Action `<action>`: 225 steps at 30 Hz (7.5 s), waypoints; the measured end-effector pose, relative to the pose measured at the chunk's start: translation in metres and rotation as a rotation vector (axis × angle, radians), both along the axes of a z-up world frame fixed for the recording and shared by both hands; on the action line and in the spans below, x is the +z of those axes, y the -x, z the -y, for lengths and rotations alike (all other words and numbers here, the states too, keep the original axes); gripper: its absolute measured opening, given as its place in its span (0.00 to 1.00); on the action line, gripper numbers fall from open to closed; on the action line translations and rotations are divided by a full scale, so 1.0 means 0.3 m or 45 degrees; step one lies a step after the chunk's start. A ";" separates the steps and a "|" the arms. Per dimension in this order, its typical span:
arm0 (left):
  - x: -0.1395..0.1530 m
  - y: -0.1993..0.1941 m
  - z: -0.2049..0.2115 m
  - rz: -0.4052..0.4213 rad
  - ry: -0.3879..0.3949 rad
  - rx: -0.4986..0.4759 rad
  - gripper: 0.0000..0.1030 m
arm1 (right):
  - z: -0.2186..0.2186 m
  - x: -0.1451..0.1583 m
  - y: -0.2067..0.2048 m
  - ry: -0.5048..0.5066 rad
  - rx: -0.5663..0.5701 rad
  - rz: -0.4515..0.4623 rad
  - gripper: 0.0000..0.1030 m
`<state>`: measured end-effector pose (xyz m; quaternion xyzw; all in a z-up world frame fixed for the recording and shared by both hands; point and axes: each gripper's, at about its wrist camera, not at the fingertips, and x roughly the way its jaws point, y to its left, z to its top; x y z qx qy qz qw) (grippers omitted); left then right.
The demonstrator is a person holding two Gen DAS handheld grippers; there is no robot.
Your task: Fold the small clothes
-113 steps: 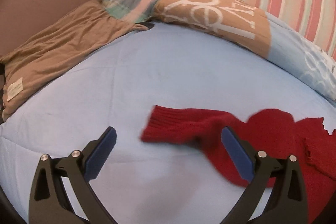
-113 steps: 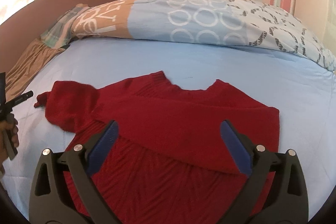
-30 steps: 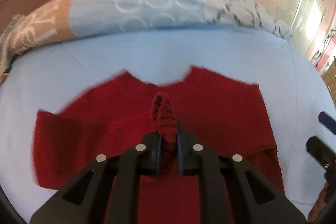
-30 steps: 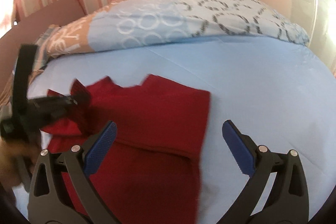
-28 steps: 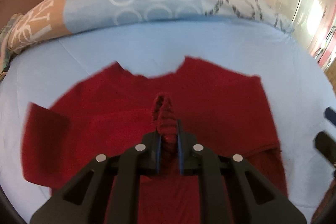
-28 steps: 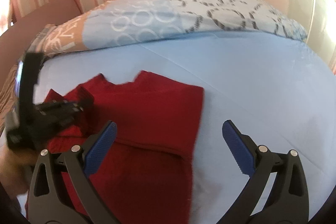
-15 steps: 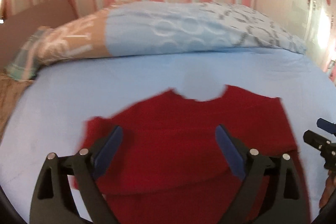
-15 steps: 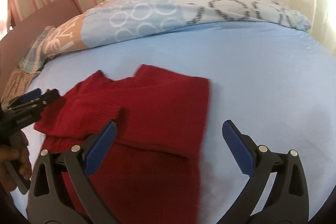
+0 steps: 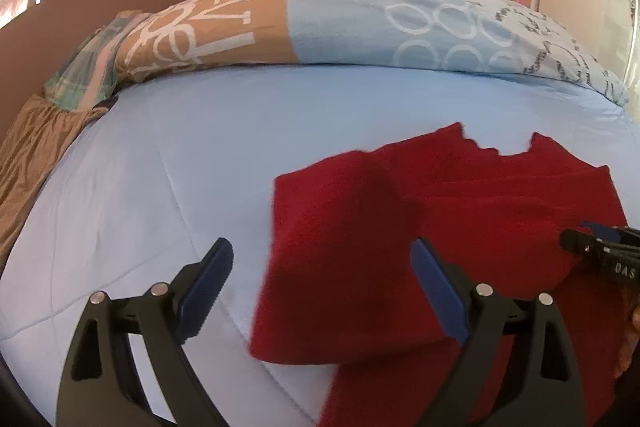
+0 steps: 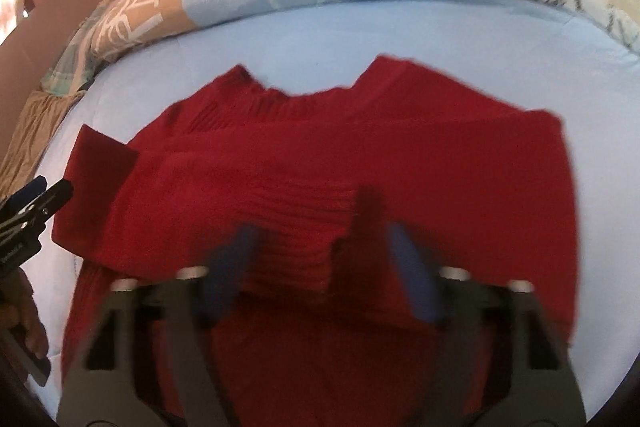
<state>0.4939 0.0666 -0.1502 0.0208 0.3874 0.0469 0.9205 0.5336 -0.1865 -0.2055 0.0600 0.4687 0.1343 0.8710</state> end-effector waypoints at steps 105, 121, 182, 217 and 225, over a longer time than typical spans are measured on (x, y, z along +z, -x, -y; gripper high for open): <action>-0.077 1.170 -0.036 -0.068 0.185 -0.024 0.98 | 0.457 -0.009 1.243 -0.037 -0.192 -0.070 0.08; -0.088 1.165 0.043 -0.165 0.251 -0.047 0.09 | 0.466 0.039 1.268 -0.046 -0.198 -0.033 0.08; 0.041 -0.118 0.045 -0.028 -0.196 0.207 0.43 | 0.485 0.128 0.065 0.065 -0.376 0.012 0.32; -0.133 -0.055 0.162 -0.145 -0.210 0.063 0.57 | 0.214 -0.036 -0.103 0.298 -0.075 -0.116 0.30; -0.001 0.033 0.173 -0.014 -0.051 -0.013 0.59 | 0.280 0.164 0.120 0.148 -0.050 0.128 0.74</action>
